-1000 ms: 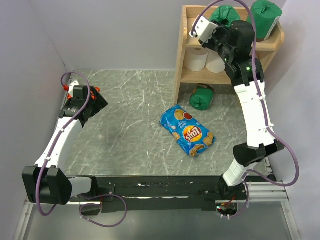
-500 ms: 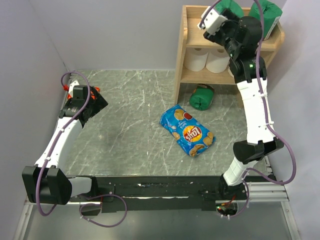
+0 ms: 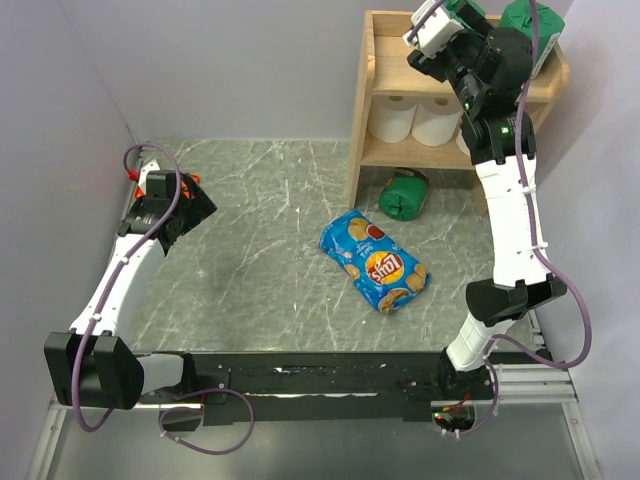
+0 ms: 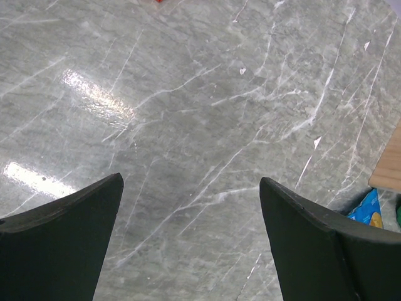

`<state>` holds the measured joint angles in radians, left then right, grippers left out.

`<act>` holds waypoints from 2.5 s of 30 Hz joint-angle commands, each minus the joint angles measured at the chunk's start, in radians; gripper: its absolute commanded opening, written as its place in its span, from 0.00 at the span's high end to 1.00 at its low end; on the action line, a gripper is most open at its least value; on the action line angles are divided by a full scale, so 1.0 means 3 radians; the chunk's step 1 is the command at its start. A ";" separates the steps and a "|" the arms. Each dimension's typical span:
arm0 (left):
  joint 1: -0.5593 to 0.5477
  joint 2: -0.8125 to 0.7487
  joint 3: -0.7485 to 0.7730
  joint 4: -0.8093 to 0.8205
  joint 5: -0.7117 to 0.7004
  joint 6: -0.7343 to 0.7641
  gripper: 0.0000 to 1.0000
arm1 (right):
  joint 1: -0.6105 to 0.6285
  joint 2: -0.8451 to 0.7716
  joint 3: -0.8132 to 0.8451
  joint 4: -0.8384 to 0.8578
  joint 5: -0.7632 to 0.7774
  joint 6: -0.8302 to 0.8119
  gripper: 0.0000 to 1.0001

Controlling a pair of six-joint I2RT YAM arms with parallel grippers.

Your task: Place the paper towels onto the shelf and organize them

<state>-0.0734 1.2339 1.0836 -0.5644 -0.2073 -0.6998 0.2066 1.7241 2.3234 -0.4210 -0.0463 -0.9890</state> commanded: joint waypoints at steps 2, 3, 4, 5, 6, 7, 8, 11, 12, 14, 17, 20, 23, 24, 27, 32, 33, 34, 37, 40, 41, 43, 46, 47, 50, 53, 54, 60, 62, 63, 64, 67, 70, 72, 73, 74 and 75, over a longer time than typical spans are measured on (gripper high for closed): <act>-0.0011 -0.0073 0.0003 0.0127 0.0108 0.0093 0.04 | 0.0047 -0.0076 0.0064 -0.0023 -0.0055 0.0453 0.32; -0.0011 -0.0079 -0.0002 0.0143 0.0139 0.0113 0.04 | 0.0078 -0.0157 -0.0063 -0.0023 -0.0020 0.0509 0.33; -0.0011 -0.0084 -0.0002 0.0153 0.0164 0.0139 0.04 | 0.0124 -0.0209 -0.0151 0.0012 0.0133 0.0626 0.34; -0.0011 -0.0104 -0.0007 0.0158 0.0215 0.0149 0.04 | 0.0175 -0.0275 -0.0248 0.0033 0.0235 0.0698 0.33; -0.0011 -0.0114 -0.0017 0.0183 0.0251 0.0165 0.04 | 0.0277 -0.0417 -0.0481 0.0058 0.0327 0.0790 0.31; -0.0011 -0.0130 -0.0022 0.0194 0.0282 0.0195 0.04 | 0.0323 -0.0500 -0.0610 0.0079 0.0435 0.1029 0.30; -0.0011 -0.0150 -0.0033 0.0209 0.0323 0.0211 0.04 | 0.0359 -0.0592 -0.0743 0.0074 0.0567 0.1153 0.30; -0.0011 -0.0181 -0.0053 0.0240 0.0394 0.0236 0.04 | 0.0533 -0.1168 -0.1545 0.0358 0.0813 0.1562 0.30; -0.0011 -0.0186 -0.0058 0.0250 0.0410 0.0251 0.04 | 0.0604 -0.1307 -0.2114 0.0527 0.0839 0.1604 0.30; -0.0016 -0.0196 -0.0058 0.0250 0.0440 0.0277 0.04 | 0.0702 -0.1599 -0.2746 0.0860 0.0845 0.1508 0.30; -0.0042 -0.0222 -0.0063 0.0265 0.0486 0.0277 0.04 | 0.0855 -0.1963 -0.3653 0.1306 0.0829 0.1318 0.29; -0.0042 -0.0247 -0.0074 0.0291 0.0532 0.0282 0.04 | 0.0927 -0.2019 -0.4077 0.1270 0.0921 0.1170 0.29; -0.0052 -0.0288 -0.0089 0.0311 0.0563 0.0282 0.04 | 0.0927 -0.1948 -0.4471 0.1561 0.1095 0.0940 0.30; -0.0067 -0.0288 -0.0094 0.0317 0.0563 0.0282 0.04 | 0.0932 -0.1928 -0.4654 0.1658 0.1105 0.0858 0.30; -0.0118 -0.0298 -0.0084 0.0296 0.0533 0.0287 0.04 | 0.0953 -0.1805 -0.4987 0.2123 0.1151 0.0582 0.30; -0.0159 -0.0334 -0.0084 0.0301 0.0522 0.0303 0.04 | 0.0943 -0.1280 -0.5188 0.2726 0.1442 0.0178 0.25; -0.0179 -0.0349 -0.0084 0.0301 0.0512 0.0303 0.04 | 0.0948 -0.1187 -0.5188 0.2788 0.1494 0.0127 0.23; -0.0190 -0.0360 -0.0089 0.0301 0.0492 0.0308 0.04 | 0.0948 -0.1095 -0.5178 0.2829 0.1530 0.0045 0.22; -0.0251 -0.0396 -0.0099 0.0301 0.0430 0.0308 0.04 | 0.0917 -0.0742 -0.5101 0.3110 0.1698 -0.0088 0.21; -0.0307 -0.0396 -0.0089 0.0281 0.0410 0.0318 0.04 | 0.0856 -0.0440 -0.4994 0.3356 0.1816 -0.0251 0.20; -0.0323 -0.0380 -0.0079 0.0271 0.0400 0.0308 0.04 | 0.0835 -0.0313 -0.4953 0.3362 0.1842 -0.0272 0.19; -0.0338 -0.0365 -0.0063 0.0255 0.0395 0.0313 0.04 | 0.0795 -0.0194 -0.4841 0.3417 0.1903 -0.0364 0.17; -0.0343 -0.0375 -0.0068 0.0271 0.0394 0.0303 0.04 | 0.0764 -0.0061 -0.4830 0.3525 0.1873 -0.0472 0.16; -0.0348 -0.0390 -0.0079 0.0286 0.0400 0.0303 0.04 | 0.0738 -0.0026 -0.4790 0.3510 0.1873 -0.0467 0.16; -0.0359 -0.0380 -0.0089 0.0296 0.0446 0.0303 0.04 | 0.0692 0.0031 -0.4708 0.3428 0.1878 -0.0421 0.14; -0.0364 -0.0345 -0.0084 0.0296 0.0481 0.0298 0.04 | 0.0651 0.0092 -0.4641 0.3377 0.1883 -0.0365 0.13; -0.0369 -0.0339 -0.0079 0.0291 0.0481 0.0298 0.04 | 0.0656 0.0108 -0.4631 0.3362 0.1873 -0.0349 0.13; -0.0384 -0.0365 -0.0084 0.0286 0.0446 0.0298 0.04 | 0.0651 0.0200 -0.4610 0.3351 0.1826 -0.0293 0.12; -0.0389 -0.0375 -0.0089 0.0291 0.0446 0.0292 0.04 | 0.0646 0.0240 -0.4610 0.3423 0.1862 -0.0318 0.12; -0.0389 -0.0370 -0.0089 0.0286 0.0436 0.0282 0.04 | 0.0641 0.0261 -0.4595 0.3428 0.1908 -0.0324 0.12; -0.0389 -0.0385 -0.0084 0.0291 0.0435 0.0282 0.04 | 0.0631 0.0276 -0.4585 0.3428 0.1918 -0.0329 0.12; -0.0384 -0.0375 -0.0089 0.0296 0.0446 0.0277 0.04 | 0.0621 0.0343 -0.4584 0.3469 0.1909 -0.0313 0.12; -0.0389 -0.0355 -0.0084 0.0291 0.0446 0.0277 0.04 | 0.0615 0.0389 -0.4569 0.3464 0.1898 -0.0278 0.12; -0.0389 -0.0355 -0.0084 0.0291 0.0446 0.0277 0.04 | 0.0600 0.0445 -0.4564 0.3499 0.1903 -0.0303 0.12; -0.0389 -0.0355 -0.0084 0.0291 0.0436 0.0277 0.04 | 0.0600 0.0471 -0.4564 0.3525 0.1908 -0.0313 0.12; -0.0389 -0.0360 -0.0084 0.0291 0.0435 0.0272 0.04 | 0.0595 0.0491 -0.4534 0.3535 0.1913 -0.0324 0.12; -0.0389 -0.0360 -0.0084 0.0291 0.0430 0.0272 0.04 | 0.0580 0.0512 -0.4523 0.3551 0.1929 -0.0349 0.12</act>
<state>-0.1852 1.1362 1.0584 -0.5117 -0.0753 -0.6209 0.3962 1.8561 0.9161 0.5579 0.5125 -1.0939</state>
